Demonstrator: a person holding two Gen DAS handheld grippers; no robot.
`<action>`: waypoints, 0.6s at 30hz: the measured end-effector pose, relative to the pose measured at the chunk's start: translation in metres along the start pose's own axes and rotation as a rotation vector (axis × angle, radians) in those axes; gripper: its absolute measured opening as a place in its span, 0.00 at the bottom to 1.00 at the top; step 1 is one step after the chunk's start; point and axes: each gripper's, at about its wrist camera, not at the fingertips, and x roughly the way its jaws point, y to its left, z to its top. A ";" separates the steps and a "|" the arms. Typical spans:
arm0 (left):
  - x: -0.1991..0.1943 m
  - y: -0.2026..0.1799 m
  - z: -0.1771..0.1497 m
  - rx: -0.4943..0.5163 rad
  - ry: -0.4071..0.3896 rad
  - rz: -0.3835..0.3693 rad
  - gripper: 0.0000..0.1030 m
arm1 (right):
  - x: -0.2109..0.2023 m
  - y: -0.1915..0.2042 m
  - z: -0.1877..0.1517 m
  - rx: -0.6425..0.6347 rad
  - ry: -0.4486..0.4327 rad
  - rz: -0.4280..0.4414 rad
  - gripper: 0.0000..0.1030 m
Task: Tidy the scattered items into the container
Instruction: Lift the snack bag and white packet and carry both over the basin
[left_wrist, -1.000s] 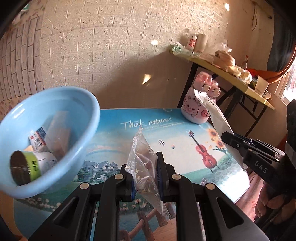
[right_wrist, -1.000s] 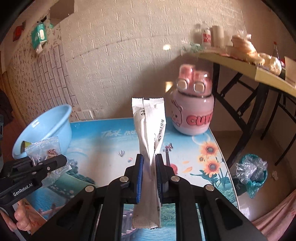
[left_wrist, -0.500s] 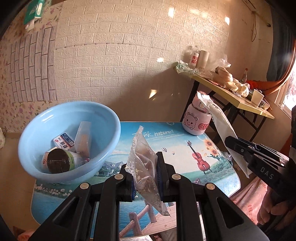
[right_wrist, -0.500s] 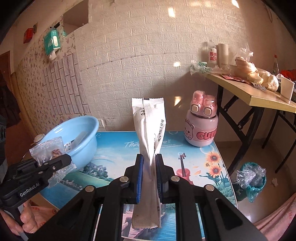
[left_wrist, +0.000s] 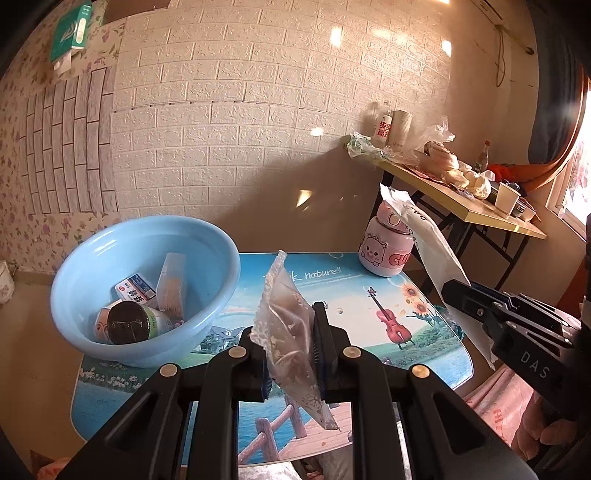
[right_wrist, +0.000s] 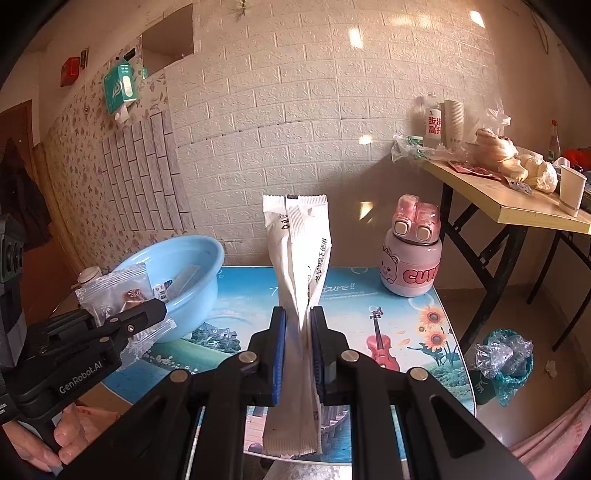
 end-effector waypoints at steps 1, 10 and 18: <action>-0.001 0.001 0.000 -0.002 -0.001 0.002 0.16 | 0.000 0.001 0.000 -0.001 0.000 0.001 0.13; -0.001 0.006 -0.003 -0.012 0.005 0.013 0.16 | -0.001 0.003 -0.001 -0.004 0.004 0.003 0.13; -0.001 0.008 -0.005 -0.015 0.009 0.010 0.16 | 0.001 0.005 -0.002 -0.004 0.013 0.001 0.13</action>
